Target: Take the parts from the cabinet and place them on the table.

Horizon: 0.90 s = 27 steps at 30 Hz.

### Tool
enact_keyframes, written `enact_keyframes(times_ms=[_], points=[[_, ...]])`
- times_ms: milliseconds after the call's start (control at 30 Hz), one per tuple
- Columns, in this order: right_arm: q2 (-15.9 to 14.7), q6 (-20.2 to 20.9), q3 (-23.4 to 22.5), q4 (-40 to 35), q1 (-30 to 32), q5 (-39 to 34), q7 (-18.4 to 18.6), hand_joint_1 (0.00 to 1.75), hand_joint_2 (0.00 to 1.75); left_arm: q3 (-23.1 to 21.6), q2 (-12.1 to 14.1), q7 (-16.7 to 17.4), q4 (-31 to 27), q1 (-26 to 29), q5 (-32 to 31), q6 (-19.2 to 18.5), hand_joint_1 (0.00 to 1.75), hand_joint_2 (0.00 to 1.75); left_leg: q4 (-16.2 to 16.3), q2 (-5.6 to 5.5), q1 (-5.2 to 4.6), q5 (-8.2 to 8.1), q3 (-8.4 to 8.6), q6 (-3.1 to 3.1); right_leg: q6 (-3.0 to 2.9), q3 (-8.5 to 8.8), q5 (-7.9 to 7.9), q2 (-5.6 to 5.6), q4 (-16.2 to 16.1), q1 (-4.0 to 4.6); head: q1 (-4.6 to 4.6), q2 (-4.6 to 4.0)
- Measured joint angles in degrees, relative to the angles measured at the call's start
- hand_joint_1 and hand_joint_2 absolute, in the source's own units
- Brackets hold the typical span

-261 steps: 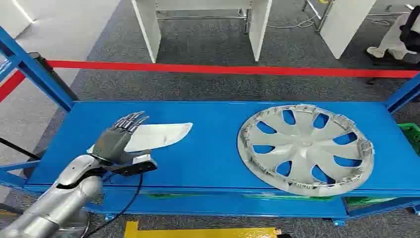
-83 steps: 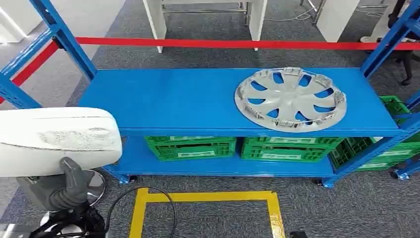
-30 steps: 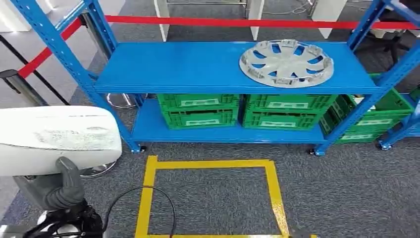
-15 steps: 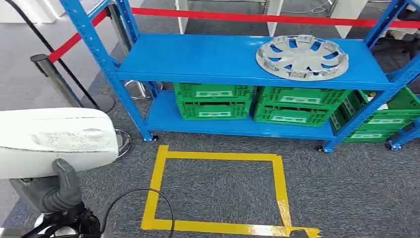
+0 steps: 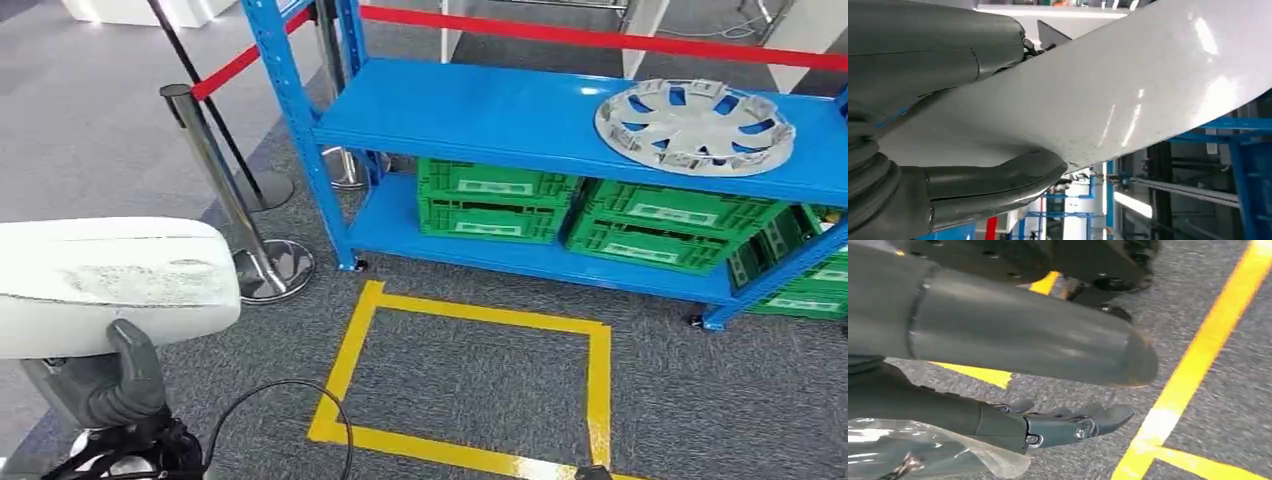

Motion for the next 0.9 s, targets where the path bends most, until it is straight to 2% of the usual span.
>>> enact_keyframes(times_ms=[33,67,100,133,167,200,233,267,300,333,367,400,433,467,533,567,600,633,700,733,767,800,833,867,900], points=[[0.08,0.04,0.0,0.0,0.04,0.15,0.09,0.0,0.0,0.04,0.02,0.0,-0.02,0.0,0.0,-0.02,1.75,1.75,0.17,-0.55,-0.26,-0.03,-0.23,-0.38,-0.46,0.08,0.34,-0.73,-0.51,-0.52,-0.02,-0.02],[0.11,0.07,0.0,0.0,-0.09,0.26,0.11,0.0,0.0,0.09,0.04,0.0,-0.02,0.12,-0.02,-0.02,1.75,1.75,1.16,1.61,-0.39,-0.97,-0.73,-0.67,-0.77,0.15,0.52,-1.6,-0.63,-0.57,0.02,-0.02],[0.11,0.07,0.0,0.0,-0.16,0.26,0.11,0.0,0.0,0.09,0.06,0.0,-0.02,-0.1,0.0,-0.02,1.75,1.75,3.95,3.55,-0.3,-2.96,-1.99,-0.99,-1.0,0.11,0.5,-2.14,-0.66,-0.55,-0.68,-0.02],[0.13,0.07,0.0,0.0,-0.14,0.26,0.13,0.0,0.0,0.09,0.07,0.0,-0.02,-0.19,0.0,-0.07,1.75,1.75,8.05,4.43,-0.09,-5.17,-3.85,-1.32,-1.18,0.08,0.46,-2.9,-0.64,-0.51,-0.72,-0.02],[0.13,0.11,0.0,0.0,-0.05,0.26,0.15,0.0,0.0,0.07,0.07,0.0,-0.02,-0.15,0.0,-0.07,1.75,1.75,12.92,4.82,0.14,-7.34,-6.05,-1.59,-1.22,0.05,0.41,-3.76,-0.64,-0.47,-0.68,-0.02],[0.13,0.15,0.0,0.0,0.04,0.26,0.2,0.0,0.0,0.04,0.07,0.0,0.0,-0.12,0.0,-0.09,1.75,1.75,16.86,4.98,0.3,-8.7,-7.91,-1.79,-1.25,-0.03,0.37,-4.58,-0.6,-0.47,-0.72,-0.02],[0.13,0.15,0.0,0.0,0.05,0.26,0.2,0.0,0.0,0.07,0.07,0.0,0.0,-0.06,0.0,-0.09,1.75,1.75,18.32,5.05,0.49,-8.69,-8.54,-1.91,-1.25,-0.06,0.35,-5.33,-0.58,-0.47,-0.72,-0.02],[0.13,0.24,0.0,0.0,0.01,0.26,0.22,0.0,0.0,0.07,0.09,0.0,0.0,-0.02,0.0,-0.11,1.75,1.75,17.13,5.14,0.66,-7.21,-7.87,-1.98,-1.2,-0.03,0.28,-6.04,-0.58,-0.47,-0.72,-0.02],[0.15,0.33,0.02,0.0,-0.07,0.26,0.31,0.0,0.0,0.09,0.09,0.0,0.02,-0.02,0.04,-0.09,1.75,1.75,13.78,5.38,0.7,-4.96,-6.18,-1.91,-1.13,0.04,0.23,-6.66,-0.57,-0.47,-0.76,-0.02],[0.15,0.5,0.02,0.0,-0.14,0.28,0.33,0.0,0.0,0.11,0.09,0.0,0.02,-0.02,0.05,-0.11,1.75,1.75,8.48,6.11,0.68,-2.23,-3.48,-1.7,-1.01,0.25,0.1,-7.32,-0.57,-0.47,-0.74,-0.02],[0.15,0.52,0.02,0.0,-0.18,0.28,0.33,0.0,0.0,0.11,0.09,0.0,0.0,-0.04,0.04,-0.11,1.75,1.75,3.25,8.45,0.49,-0.01,-0.78,-1.31,-0.77,0.49,-0.06,-7.82,-0.57,-0.42,-0.77,-0.02],[0.15,0.57,0.02,0.0,-0.19,0.28,0.33,0.0,0.0,0.11,0.09,0.0,0.02,-0.12,0.04,-0.13,1.75,1.75,1.15,11.56,-0.16,-0.65,0.34,-1.04,-0.49,0.57,-0.24,-8.35,-0.5,-0.06,-0.72,-0.02],[0.15,0.61,0.02,0.0,-0.16,0.28,0.31,0.0,0.0,0.11,0.07,0.0,0.02,-0.3,0.04,-0.15,1.75,1.75,0.14,11.32,-0.39,-0.89,0.33,-0.48,-0.17,0.33,-0.39,-8.91,-0.23,0.19,-0.83,-0.02],[0.15,0.61,0.02,0.0,-0.18,0.31,0.37,0.0,0.0,0.09,0.07,0.0,0.02,-0.19,0.04,-0.17,1.75,1.75,0.39,10.89,-0.41,-0.83,-0.05,-0.3,-0.04,0.32,-0.4,-9.66,-0.24,0.31,-0.59,0.0],[0.17,0.79,0.13,0.0,-0.31,0.41,0.48,0.0,0.0,0.24,0.09,0.0,0.02,0.0,0.09,-0.17,1.75,1.75,0.29,9.32,-0.42,-0.7,-0.43,0.28,0.49,0.63,-0.56,-11.22,-0.37,0.29,-0.59,-0.02],[0.15,0.87,0.28,0.0,-0.43,0.46,0.52,0.0,0.0,0.22,0.02,-0.02,0.02,0.05,0.09,-0.17,1.75,1.75,-0.27,8.51,0.1,-0.25,-0.13,0.87,0.93,0.06,-1.38,-10.43,-0.03,-0.06,-0.7,0.0],[0.15,0.96,0.48,0.0,-0.5,0.55,0.52,0.0,0.0,0.26,-0.02,-0.02,0.02,-0.09,0.11,-0.17,1.75,1.75,-0.31,7.86,0.13,-0.14,-0.21,1.12,1.08,-0.54,-2.9,-6.72,1.83,-0.12,-0.24,0.0],[0.15,1.03,0.55,0.0,-0.42,0.61,0.57,0.0,0.0,0.26,-0.04,-0.02,0.04,-0.16,0.09,-0.17,1.75,1.75,-0.3,7.21,0.15,-0.06,-0.38,1.34,1.13,-2.37,-5.16,-4.66,5.87,-0.25,0.02,-0.02],[0.15,1.07,0.61,0.0,-0.3,0.76,0.7,0.0,0.0,0.26,-0.09,-0.02,0.07,-0.14,0.07,-0.17,1.75,1.75,-0.28,5.9,0.09,0.0,-0.45,1.45,1.2,-6.32,-8.38,-3.42,14.01,-0.23,0.02,-0.02],[0.15,1.14,0.68,0.02,-0.02,0.9,0.87,0.0,0.0,0.28,-0.09,-0.02,0.07,-0.09,0.07,-0.15,1.75,1.75,-0.23,4.8,0.04,0.01,-0.45,1.45,1.24,-8.32,-8.89,-3.23,17.57,-0.2,0.09,-0.02],[0.15,1.2,0.81,0.02,0.15,1.03,1.07,0.0,0.0,0.28,-0.09,-0.02,0.09,-0.04,0.07,-0.13,1.75,1.75,-0.2,3.84,0.02,0.01,-0.37,1.45,1.2,-8.52,-7.58,-3.19,17.36,-0.21,-0.04,-0.02],[0.15,1.2,0.87,0.02,0.16,1.09,1.11,0.0,0.0,0.28,-0.09,0.0,0.09,-0.02,0.07,-0.13,1.75,1.75,-0.11,2.94,0.03,0.01,-0.32,1.43,1.14,-7.47,-5.13,-3.09,14.42,-0.23,0.07,-0.02],[0.15,1.2,0.87,0.02,0.11,1.14,1.2,0.0,0.0,0.28,-0.09,-0.02,0.09,-0.02,0.05,-0.09,1.75,1.75,0.07,2.05,0.12,0.0,-0.29,1.41,1.08,-5.36,-2.1,-2.61,9.48,-0.29,0.0,-0.02],[0.15,1.2,0.87,0.02,0.07,1.18,1.22,0.0,0.0,0.28,-0.09,-0.02,0.07,-0.03,0.04,-0.07,1.75,1.75,0.31,1.33,0.2,-0.12,-0.3,1.23,1.03,-3.11,0.5,-1.15,4.3,-0.49,0.04,-0.02],[0.17,1.2,0.9,0.04,0.07,1.22,1.24,0.0,0.0,0.28,-0.09,-0.02,0.07,-0.01,0.04,-0.07,1.75,1.75,0.6,0.62,0.03,-0.25,-0.61,0.85,1.04,-1.89,-0.23,2.83,1.88,-0.92,0.06,-0.02]])
